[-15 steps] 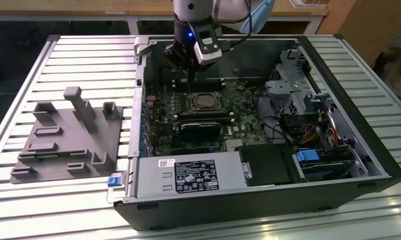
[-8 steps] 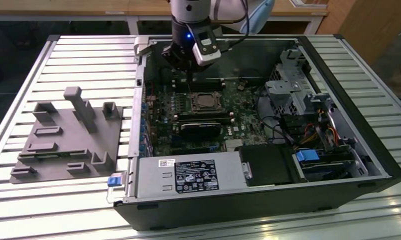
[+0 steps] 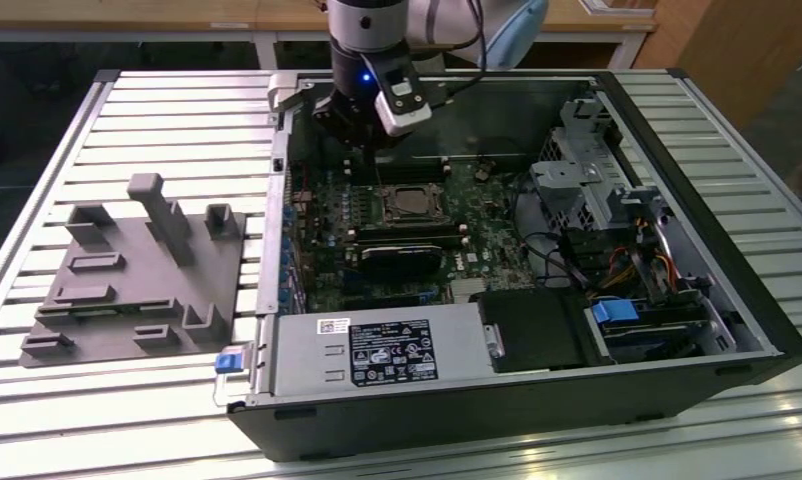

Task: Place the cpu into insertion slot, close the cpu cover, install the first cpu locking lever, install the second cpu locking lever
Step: 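Install the first cpu locking lever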

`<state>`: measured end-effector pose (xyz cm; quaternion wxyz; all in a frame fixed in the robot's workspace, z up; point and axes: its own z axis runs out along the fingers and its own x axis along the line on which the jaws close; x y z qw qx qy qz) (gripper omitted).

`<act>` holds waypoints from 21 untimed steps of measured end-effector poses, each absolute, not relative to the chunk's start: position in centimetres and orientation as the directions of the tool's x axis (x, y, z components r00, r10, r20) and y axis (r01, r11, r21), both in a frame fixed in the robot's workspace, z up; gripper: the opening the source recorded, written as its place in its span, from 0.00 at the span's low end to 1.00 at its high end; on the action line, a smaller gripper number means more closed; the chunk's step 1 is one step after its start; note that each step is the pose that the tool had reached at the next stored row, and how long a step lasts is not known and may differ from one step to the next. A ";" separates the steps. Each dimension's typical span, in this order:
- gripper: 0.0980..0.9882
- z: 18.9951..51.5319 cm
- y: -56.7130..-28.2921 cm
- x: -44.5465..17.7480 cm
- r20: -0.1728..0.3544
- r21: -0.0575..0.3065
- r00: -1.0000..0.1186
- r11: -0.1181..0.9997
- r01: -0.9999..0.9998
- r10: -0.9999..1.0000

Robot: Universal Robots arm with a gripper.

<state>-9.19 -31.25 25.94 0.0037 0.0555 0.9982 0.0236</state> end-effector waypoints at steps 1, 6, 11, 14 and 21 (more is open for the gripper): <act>0.01 25.9 -31.2 -9.2 -0.005 0.048 -0.995 0.994 0.099 0.099; 0.01 25.7 -30.5 -9.6 -0.005 0.048 -0.997 0.996 0.081 0.081; 0.01 25.7 -29.7 -9.6 -0.005 0.047 -0.997 0.996 0.079 0.079; 0.01 25.7 -29.7 -9.1 -0.005 0.048 -0.997 0.996 0.079 0.079; 0.01 25.6 -29.6 -6.9 -0.004 0.048 -0.997 0.996 0.079 0.079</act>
